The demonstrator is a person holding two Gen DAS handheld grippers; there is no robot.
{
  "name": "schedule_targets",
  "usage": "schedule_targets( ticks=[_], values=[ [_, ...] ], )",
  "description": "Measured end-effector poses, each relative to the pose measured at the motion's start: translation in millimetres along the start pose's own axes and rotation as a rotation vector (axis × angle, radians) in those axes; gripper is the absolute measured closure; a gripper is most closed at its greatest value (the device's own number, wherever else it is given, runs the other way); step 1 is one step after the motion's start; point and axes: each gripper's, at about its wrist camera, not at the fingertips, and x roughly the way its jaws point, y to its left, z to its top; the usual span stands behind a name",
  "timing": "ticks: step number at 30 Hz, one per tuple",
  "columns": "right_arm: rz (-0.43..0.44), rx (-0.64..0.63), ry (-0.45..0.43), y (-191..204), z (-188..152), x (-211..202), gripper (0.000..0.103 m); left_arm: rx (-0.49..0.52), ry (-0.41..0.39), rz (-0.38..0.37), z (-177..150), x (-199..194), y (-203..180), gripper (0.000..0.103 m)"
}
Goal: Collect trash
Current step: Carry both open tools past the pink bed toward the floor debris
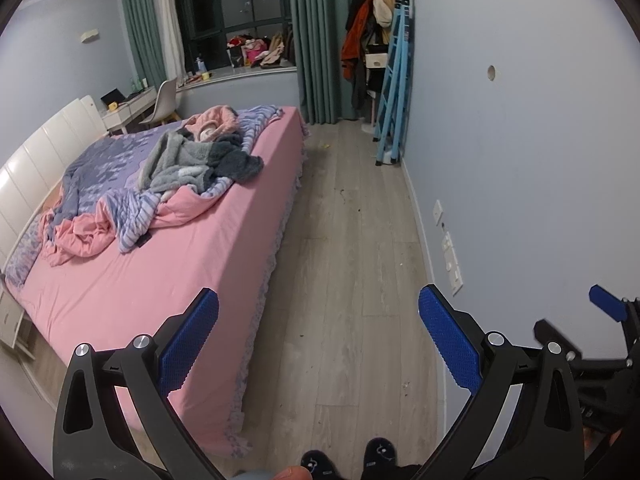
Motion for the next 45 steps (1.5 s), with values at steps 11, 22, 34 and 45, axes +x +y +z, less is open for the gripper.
schedule_targets(
  ticks=[11, 22, 34, 45],
  values=[
    [0.004, -0.04, -0.014, -27, 28, 38, 0.007, 0.0, 0.017, -0.009, 37, 40, -34, 0.006],
    [-0.012, -0.057, 0.027, 2, 101, 127, 0.007, -0.077, 0.046, 0.031, 93, 139, 35, 0.006],
    [-0.1, 0.002, 0.049, 24, 221, 199, 0.007, 0.013, -0.001, -0.068, 223, 273, 99, 0.006],
    [-0.102, 0.043, 0.038, -13, 324, 312, 0.007, -0.056, 0.028, -0.067, 332, 405, 84, 0.006]
  ],
)
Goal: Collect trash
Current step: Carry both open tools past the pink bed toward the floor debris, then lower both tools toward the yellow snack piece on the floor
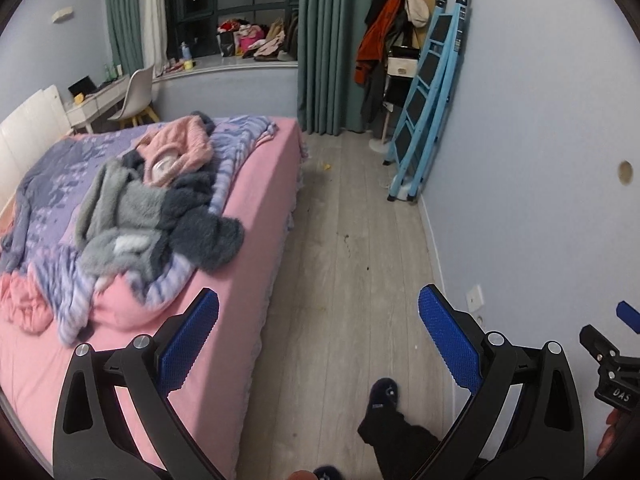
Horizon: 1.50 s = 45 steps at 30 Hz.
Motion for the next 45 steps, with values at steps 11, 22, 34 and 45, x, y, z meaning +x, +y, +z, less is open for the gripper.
schedule_targets(
  ticks=[11, 22, 34, 45],
  values=[
    [0.09, -0.121, -0.101, -29, 174, 108, 0.007, -0.038, -0.041, 0.017, 171, 103, -75, 0.006],
    [0.125, -0.159, -0.095, -8, 299, 224, 0.007, -0.038, -0.08, -0.008, 292, 233, -72, 0.006],
    [0.085, -0.129, -0.05, 15, 447, 332, 0.007, 0.115, -0.06, -0.053, 448, 380, -55, 0.006],
    [0.12, -0.152, -0.057, -8, 580, 476, 0.007, 0.033, -0.028, -0.048, 564, 524, -81, 0.006]
  ],
)
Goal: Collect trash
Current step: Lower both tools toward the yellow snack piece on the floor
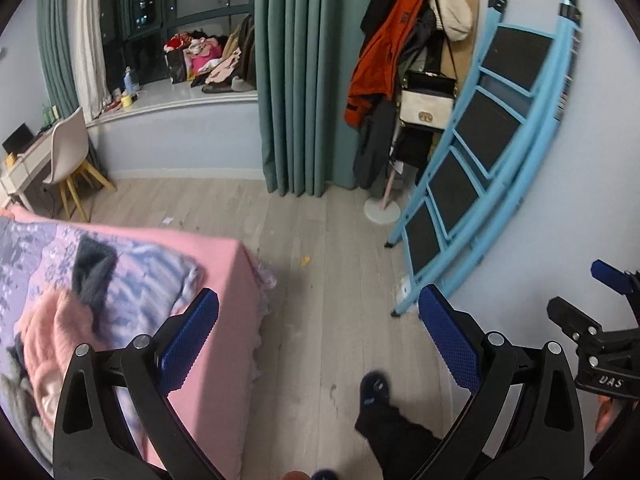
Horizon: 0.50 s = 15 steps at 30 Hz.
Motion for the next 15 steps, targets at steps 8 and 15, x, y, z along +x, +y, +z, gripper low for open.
schedule_targets(
  ticks=[8, 15],
  values=[
    [0.131, -0.152, 0.004, -22, 108, 93, 0.007, -0.089, -0.002, 0.098, 99, 75, -16, 0.006],
    [0.21, -0.213, 0.008, -12, 184, 160, 0.007, -0.194, -0.002, 0.189, 162, 125, 9, 0.006]
  ],
)
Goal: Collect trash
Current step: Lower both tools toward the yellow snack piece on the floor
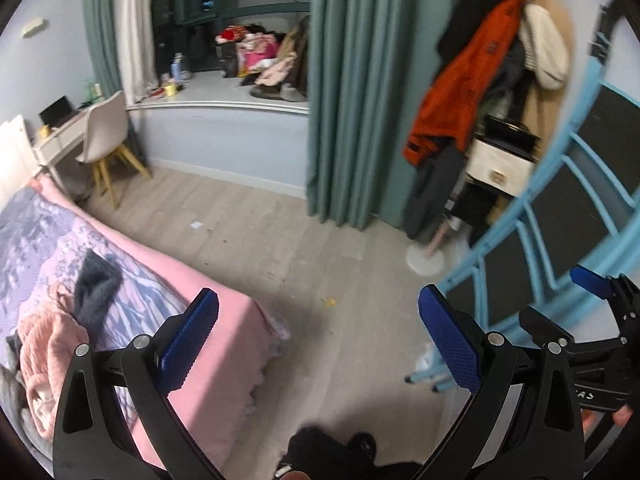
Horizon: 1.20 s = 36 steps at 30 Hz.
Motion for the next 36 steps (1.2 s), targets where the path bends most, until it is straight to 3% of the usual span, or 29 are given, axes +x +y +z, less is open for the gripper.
schedule_targets(
  ticks=[4, 10, 19, 27, 36],
  values=[
    [0.024, -0.022, 0.022, 1, 31, 42, 0.007, -0.061, 0.012, 0.041, 28, 45, 20, 0.006],
    [0.012, -0.057, 0.054, 4, 88, 104, 0.007, -0.06, 0.008, 0.081, 77, 126, 53, 0.006],
    [0.022, -0.048, 0.076, 9, 163, 171, 0.007, -0.006, 0.049, 0.052, 148, 215, 66, 0.006],
    [0.064, -0.106, 0.104, 0, 204, 223, 0.007, -0.046, 0.092, 0.071, 178, 264, 63, 0.006],
    [0.19, -0.221, 0.114, -19, 251, 280, 0.007, -0.157, 0.131, 0.185, 192, 308, 51, 0.006]
  ],
)
